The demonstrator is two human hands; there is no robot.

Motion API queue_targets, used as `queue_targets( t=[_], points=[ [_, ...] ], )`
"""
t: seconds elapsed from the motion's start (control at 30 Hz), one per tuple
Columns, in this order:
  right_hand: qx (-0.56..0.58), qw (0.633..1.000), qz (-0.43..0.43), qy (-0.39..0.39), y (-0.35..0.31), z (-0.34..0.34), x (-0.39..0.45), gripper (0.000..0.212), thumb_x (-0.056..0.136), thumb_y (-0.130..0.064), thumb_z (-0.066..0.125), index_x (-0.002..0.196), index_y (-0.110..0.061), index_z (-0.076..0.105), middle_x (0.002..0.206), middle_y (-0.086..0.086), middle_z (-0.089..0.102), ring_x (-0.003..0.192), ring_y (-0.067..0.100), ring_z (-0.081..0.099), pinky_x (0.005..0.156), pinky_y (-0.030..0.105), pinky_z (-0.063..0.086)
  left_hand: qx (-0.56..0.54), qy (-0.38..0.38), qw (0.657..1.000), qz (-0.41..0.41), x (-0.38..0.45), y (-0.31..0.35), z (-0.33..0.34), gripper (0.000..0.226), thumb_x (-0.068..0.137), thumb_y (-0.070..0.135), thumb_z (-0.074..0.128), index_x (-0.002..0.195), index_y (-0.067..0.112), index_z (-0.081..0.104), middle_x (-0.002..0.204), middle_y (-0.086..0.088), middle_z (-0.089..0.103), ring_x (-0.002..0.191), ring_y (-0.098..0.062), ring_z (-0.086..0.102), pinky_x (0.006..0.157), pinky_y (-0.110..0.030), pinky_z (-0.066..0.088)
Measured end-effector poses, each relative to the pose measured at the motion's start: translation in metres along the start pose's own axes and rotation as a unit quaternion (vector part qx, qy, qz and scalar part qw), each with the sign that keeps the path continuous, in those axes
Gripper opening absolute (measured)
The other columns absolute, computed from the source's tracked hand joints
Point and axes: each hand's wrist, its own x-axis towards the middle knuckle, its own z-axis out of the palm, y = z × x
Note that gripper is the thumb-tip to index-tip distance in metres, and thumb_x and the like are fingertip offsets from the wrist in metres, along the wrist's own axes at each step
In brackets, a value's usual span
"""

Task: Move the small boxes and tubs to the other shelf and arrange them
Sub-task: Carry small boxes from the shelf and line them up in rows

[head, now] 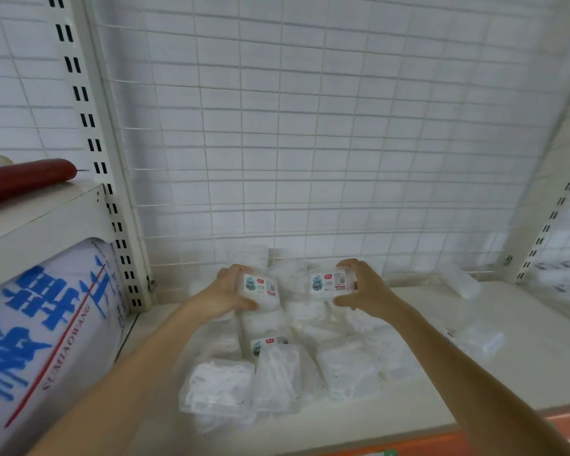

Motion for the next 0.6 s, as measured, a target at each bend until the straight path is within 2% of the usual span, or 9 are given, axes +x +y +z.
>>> queue_targets(
  t=[0.07,0.13,0.23,0.37,0.47,0.53,0.6],
  points=[
    [-0.017,0.999,-0.029,0.034,0.004,-0.011,-0.012,0.064,0.067,-0.011,0.08,0.12,-0.016,0.045,0.116,0.0,0.035,0.104,0.019,0.049,0.062,0.014,0.049,0.127,0.031,0.99,0.056,0.002,0.002,0.002,0.071,0.062,0.01,0.083,0.121,0.013,0.044,0.114,-0.001,0.029,0.108,-0.015,0.041,0.094,-0.023,0.042],
    [-0.044,0.996,-0.052,0.058,0.009,-0.027,-0.027,0.064,0.065,-0.018,0.082,0.118,-0.017,0.048,0.113,-0.003,0.038,0.103,0.014,0.048,0.072,0.015,0.047,0.167,0.043,0.977,0.122,0.002,0.01,0.004,0.07,0.061,0.014,0.084,0.121,0.014,0.047,0.108,0.003,0.03,0.103,-0.011,0.042,0.087,-0.014,0.041],
    [-0.076,0.992,-0.056,0.078,0.021,-0.055,-0.056,0.063,0.064,-0.026,0.083,0.118,-0.022,0.05,0.107,-0.009,0.044,0.096,0.004,0.048,0.07,0.009,0.04,0.181,0.068,0.962,0.195,-0.002,0.029,0.01,0.066,0.061,0.019,0.085,0.118,0.016,0.052,0.104,0.006,0.041,0.091,-0.006,0.048,0.07,-0.008,0.039],
    [-0.126,0.984,-0.046,0.12,0.042,-0.098,-0.099,0.064,0.065,-0.029,0.082,0.122,-0.021,0.052,0.105,-0.01,0.048,0.089,0.001,0.047,0.068,0.006,0.036,0.209,0.085,0.936,0.27,-0.003,0.06,0.034,0.071,0.06,0.028,0.086,0.121,0.017,0.053,0.109,0.005,0.048,0.1,-0.014,0.049,0.076,-0.009,0.035],
    [-0.119,0.98,-0.024,0.157,0.061,-0.133,-0.137,0.063,0.066,-0.022,0.082,0.122,-0.02,0.053,0.107,-0.009,0.049,0.08,-0.008,0.045,0.067,0.0,0.037,0.196,0.08,0.93,0.301,-0.006,0.089,0.068,0.067,0.064,0.018,0.084,0.122,0.019,0.051,0.112,0.005,0.049,0.103,-0.013,0.048,0.076,-0.005,0.035],
    [-0.119,0.977,-0.013,0.178,0.077,-0.156,-0.166,0.064,0.066,-0.021,0.083,0.123,-0.018,0.054,0.11,-0.009,0.05,0.082,-0.003,0.049,0.069,0.002,0.04,0.176,0.074,0.93,0.314,-0.011,0.109,0.098,0.065,0.066,0.013,0.082,0.122,0.022,0.049,0.112,0.007,0.048,0.1,-0.012,0.048,0.076,-0.002,0.035],
    [-0.103,0.974,0.005,0.201,0.098,-0.177,-0.196,0.066,0.065,-0.021,0.083,0.123,-0.019,0.054,0.112,-0.009,0.051,0.09,0.007,0.054,0.077,0.01,0.046,0.155,0.059,0.93,0.327,-0.017,0.127,0.132,0.065,0.067,0.012,0.081,0.12,0.026,0.046,0.109,0.011,0.046,0.097,-0.009,0.049,0.077,0.0,0.035]
  ],
)
